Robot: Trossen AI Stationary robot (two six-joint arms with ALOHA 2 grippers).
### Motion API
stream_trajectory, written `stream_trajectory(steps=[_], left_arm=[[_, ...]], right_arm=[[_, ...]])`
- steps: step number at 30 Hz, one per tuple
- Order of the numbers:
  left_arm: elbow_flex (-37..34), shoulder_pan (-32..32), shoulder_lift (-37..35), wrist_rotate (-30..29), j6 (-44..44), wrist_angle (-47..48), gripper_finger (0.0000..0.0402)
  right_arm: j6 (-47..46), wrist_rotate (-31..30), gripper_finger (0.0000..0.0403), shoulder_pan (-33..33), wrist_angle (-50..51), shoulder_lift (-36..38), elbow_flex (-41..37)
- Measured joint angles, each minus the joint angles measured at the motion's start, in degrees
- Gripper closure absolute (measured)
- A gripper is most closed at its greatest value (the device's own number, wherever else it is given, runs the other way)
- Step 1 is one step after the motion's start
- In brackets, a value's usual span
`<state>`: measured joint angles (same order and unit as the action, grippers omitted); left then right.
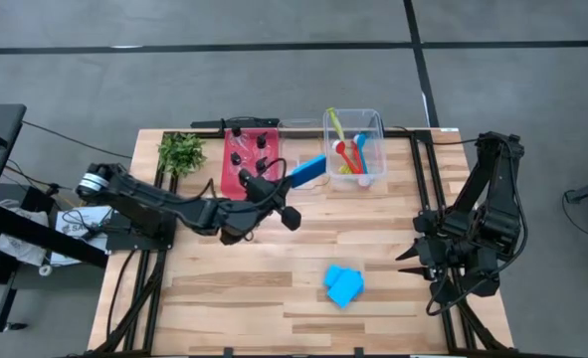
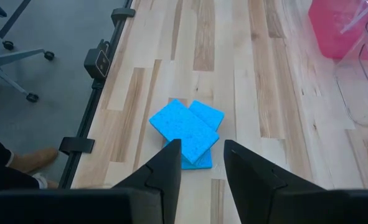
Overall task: Pick & Place Kitchen Sink Supplies
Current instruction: Put the blue sponge into the transparent bin
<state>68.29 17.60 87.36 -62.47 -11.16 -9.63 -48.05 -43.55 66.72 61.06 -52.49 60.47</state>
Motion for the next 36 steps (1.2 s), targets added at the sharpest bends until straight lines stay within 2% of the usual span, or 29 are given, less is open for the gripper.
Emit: stream_trajectory(steps=[5, 8, 11, 14, 17, 21, 25, 30, 36], left_arm=[[0.00, -3.09, 0.36, 0.48, -0.24, 1.75, 0.0392], [0.13, -5.70, 0.15, 4.92, -0.44, 4.13, 0.0393], [3.97, -9.01, 0.10, 10.73, -4.87, 15.53, 0.0394], [8.86, -13.91, 0.42, 20.57, -10.52, 28.89, 0.0394], [11.68, -18.81, 0.91, 27.79, -12.17, 37.67, 0.0395], [13.20, -24.36, 1.06, 32.14, -9.83, 42.99, 0.0395], [13.32, -29.41, 1.23, 37.31, -6.24, 43.72, 0.0395], [13.86, -33.00, 3.44, 40.55, -3.22, 45.14, 0.0395], [23.90, -33.52, 12.03, 42.02, 1.83, 52.42, 0.0395]], right_arm=[[0.00, 0.00, 0.0288, 0.00, 0.07, 0.00, 0.00], [0.00, 0.00, 0.0288, 0.00, 0.25, 0.00, 0.00], [0.00, 0.00, 0.0288, 0.00, 0.74, 0.00, 0.00], [0.02, 0.00, 0.0288, 0.00, 1.86, 0.00, 0.00], [0.02, -0.02, 0.0288, 0.00, 3.55, 0.00, 0.00], [0.01, -0.15, 0.0288, 0.00, 5.68, 0.00, 0.00], [0.00, -1.39, 0.0288, 0.00, 7.43, 0.00, 0.00], [0.00, -2.47, 0.0288, 0.00, 9.46, 0.09, 0.00], [0.00, -4.74, 0.0288, -0.55, 10.56, 0.11, 0.00]])
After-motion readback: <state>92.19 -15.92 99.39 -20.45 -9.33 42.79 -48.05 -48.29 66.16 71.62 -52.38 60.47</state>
